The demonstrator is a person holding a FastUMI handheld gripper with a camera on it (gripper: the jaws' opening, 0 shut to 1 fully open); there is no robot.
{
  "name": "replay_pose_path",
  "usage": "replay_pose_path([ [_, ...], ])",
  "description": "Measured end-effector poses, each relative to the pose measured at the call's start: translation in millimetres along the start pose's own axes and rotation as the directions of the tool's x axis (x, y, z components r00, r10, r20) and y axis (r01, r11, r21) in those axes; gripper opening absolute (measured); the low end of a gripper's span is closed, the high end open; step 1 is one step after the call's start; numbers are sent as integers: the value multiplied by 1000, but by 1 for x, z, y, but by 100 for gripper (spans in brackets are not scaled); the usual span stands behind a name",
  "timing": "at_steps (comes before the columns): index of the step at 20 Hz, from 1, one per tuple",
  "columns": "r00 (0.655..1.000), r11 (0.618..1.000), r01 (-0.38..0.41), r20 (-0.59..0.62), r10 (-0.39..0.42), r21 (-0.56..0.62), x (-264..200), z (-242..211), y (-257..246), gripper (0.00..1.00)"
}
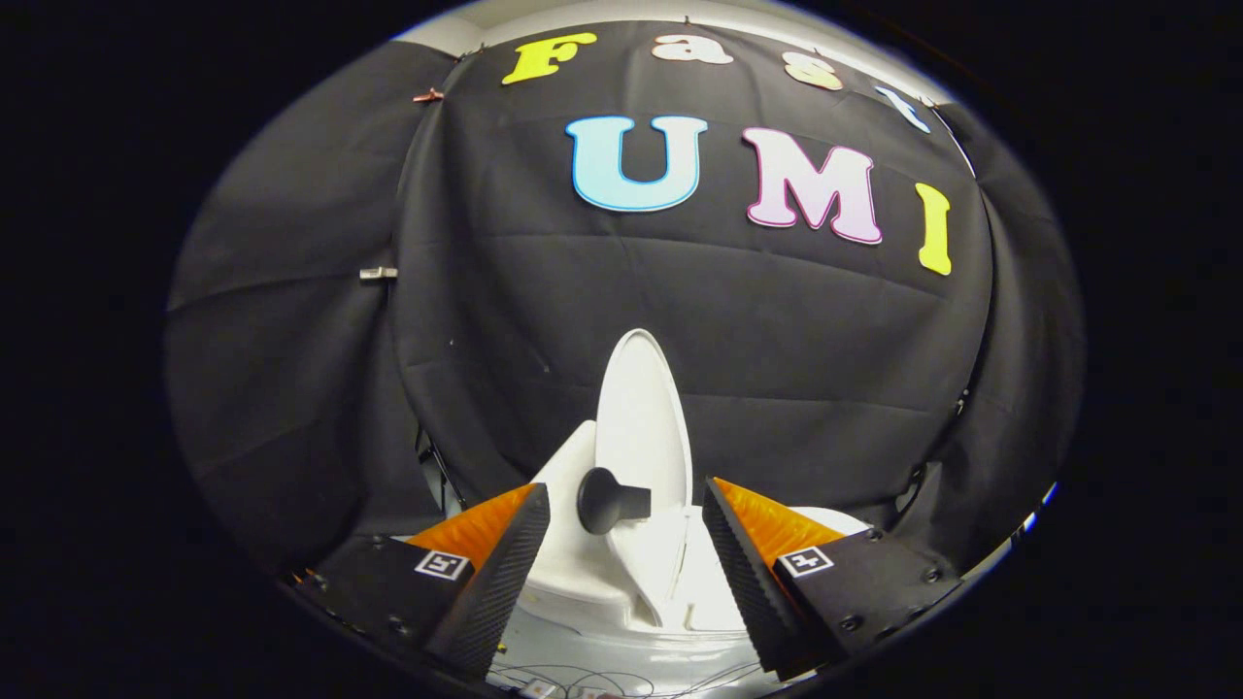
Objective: Open the toilet lid.
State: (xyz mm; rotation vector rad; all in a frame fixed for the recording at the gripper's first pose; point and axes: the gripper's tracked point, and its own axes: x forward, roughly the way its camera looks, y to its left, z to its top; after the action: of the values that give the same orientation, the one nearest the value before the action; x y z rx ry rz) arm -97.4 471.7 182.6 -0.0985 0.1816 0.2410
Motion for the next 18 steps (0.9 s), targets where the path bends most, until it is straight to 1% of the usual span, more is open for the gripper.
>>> replay_pose_path([
  [4, 999, 1000, -8, 42, 9, -21, -9, 7, -44, 99],
  [9, 992, 999, 47, 117, -47, -4, -12, 6, -129, 99],
  [12, 992, 998, 45, 119, -49, 31, -8, -12, -178, 99],
  [15, 990, 996, 84, 107, -87, 34, -6, -34, -240, 99],
  [18, 980, 993, 114, 159, -117, 28, -9, -49, -296, 99],
])
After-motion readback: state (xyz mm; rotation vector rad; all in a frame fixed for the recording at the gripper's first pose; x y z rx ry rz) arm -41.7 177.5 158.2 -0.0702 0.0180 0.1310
